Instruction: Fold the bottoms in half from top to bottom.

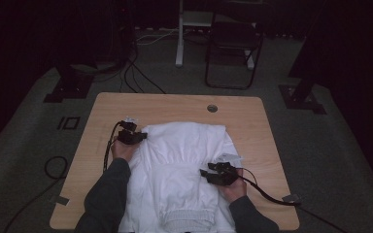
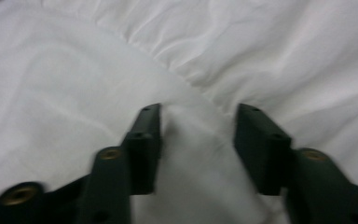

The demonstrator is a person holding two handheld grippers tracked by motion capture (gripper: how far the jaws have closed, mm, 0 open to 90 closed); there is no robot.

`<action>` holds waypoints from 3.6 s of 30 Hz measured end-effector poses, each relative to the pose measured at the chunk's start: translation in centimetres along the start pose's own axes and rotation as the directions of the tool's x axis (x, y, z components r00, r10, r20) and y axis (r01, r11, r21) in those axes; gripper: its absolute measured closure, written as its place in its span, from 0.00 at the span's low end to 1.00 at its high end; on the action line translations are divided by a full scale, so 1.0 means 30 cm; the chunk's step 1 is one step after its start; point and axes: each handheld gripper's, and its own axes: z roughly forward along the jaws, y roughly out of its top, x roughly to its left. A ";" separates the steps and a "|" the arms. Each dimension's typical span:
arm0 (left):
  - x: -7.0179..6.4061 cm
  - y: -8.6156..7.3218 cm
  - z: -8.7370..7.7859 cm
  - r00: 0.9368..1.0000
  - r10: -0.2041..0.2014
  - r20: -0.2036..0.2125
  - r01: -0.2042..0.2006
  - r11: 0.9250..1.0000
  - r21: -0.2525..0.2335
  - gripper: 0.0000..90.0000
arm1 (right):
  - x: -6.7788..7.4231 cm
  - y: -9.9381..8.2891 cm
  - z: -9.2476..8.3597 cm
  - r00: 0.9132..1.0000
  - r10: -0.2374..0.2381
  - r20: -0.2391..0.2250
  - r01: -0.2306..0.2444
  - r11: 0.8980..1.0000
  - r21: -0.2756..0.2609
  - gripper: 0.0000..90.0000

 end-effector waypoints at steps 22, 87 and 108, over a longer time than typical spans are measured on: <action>0.012 0.002 0.002 1.000 -0.014 0.021 0.014 1.000 0.000 0.90 | -0.455 0.295 0.193 0.947 0.186 0.260 -0.195 0.981 0.009 0.29; -0.166 -0.342 -0.273 0.975 0.150 0.163 -0.146 0.989 -0.038 0.93 | -0.170 -0.098 -0.149 1.000 -0.002 0.018 0.002 1.000 0.027 0.91; -0.087 -0.169 -0.136 0.992 0.101 -0.079 -0.106 0.992 -0.061 0.93 | -0.270 0.068 0.026 0.995 0.062 0.074 -0.062 0.998 -0.008 0.90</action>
